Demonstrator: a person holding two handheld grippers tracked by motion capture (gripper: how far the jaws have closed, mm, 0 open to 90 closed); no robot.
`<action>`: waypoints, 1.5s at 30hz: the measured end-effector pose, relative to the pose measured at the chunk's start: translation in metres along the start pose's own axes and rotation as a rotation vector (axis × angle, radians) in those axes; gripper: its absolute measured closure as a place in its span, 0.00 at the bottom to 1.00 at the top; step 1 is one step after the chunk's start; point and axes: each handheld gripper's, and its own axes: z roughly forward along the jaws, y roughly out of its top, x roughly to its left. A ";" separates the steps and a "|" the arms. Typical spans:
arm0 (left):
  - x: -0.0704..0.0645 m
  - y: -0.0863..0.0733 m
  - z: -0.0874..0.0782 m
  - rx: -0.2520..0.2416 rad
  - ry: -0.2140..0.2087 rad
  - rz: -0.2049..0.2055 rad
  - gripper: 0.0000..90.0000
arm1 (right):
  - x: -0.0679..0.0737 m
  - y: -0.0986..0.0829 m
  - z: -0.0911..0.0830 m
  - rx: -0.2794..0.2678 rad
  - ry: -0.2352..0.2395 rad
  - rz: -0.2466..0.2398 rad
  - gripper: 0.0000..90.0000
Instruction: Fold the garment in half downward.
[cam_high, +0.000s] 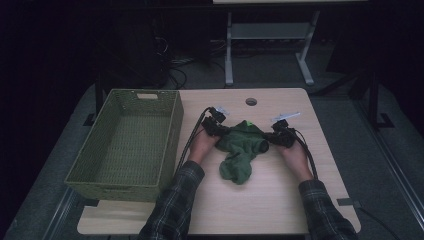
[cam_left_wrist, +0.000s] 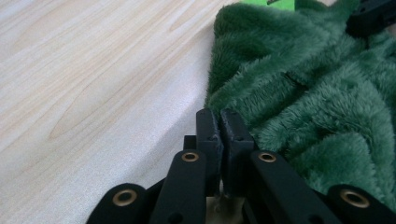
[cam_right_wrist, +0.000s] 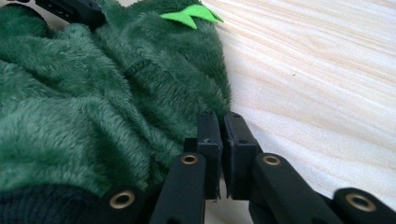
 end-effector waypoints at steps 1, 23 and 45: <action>-0.001 0.000 0.000 0.003 0.001 0.004 0.98 | 0.000 0.000 0.000 -0.001 -0.001 0.000 0.97; 0.002 -0.008 -0.040 -0.118 0.067 -0.071 0.99 | -0.002 0.039 0.001 -0.046 -0.006 0.001 0.98; -0.035 -0.012 -0.084 -0.287 0.034 -0.030 0.98 | 0.009 0.025 -0.049 -0.217 0.169 -0.014 0.97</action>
